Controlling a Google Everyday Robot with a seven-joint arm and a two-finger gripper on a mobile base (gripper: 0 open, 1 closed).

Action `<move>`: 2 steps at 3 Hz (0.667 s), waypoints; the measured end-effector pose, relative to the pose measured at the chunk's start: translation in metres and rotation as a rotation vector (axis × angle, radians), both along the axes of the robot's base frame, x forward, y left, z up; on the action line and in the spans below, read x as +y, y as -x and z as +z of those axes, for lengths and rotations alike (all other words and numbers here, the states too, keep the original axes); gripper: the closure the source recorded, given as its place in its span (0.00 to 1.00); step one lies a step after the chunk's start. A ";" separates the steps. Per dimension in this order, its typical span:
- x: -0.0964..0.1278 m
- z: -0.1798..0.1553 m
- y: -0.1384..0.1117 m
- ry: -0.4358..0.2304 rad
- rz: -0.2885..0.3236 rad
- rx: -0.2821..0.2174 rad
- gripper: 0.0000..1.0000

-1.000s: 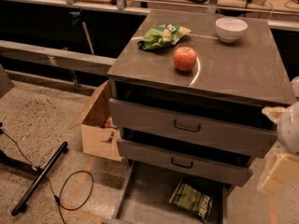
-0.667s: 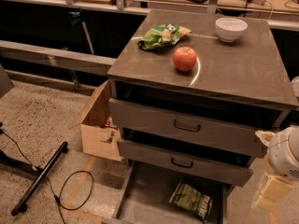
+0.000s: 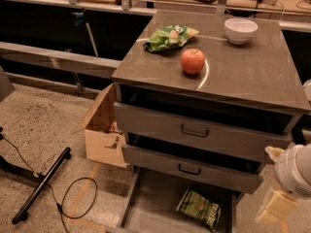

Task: Pick green jalapeno chip bag from bottom drawer and place on counter

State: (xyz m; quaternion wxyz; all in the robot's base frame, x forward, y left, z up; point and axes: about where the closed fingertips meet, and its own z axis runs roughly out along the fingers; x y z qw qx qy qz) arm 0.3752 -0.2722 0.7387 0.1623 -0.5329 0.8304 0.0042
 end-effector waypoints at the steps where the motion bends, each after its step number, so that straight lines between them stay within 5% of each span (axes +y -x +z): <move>1: 0.001 -0.070 0.006 -0.055 -0.077 0.027 0.00; 2: 0.006 -0.140 0.001 -0.098 -0.099 0.024 0.00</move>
Offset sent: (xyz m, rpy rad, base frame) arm 0.0185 0.0099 -0.2342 0.1597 -0.0239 -0.1314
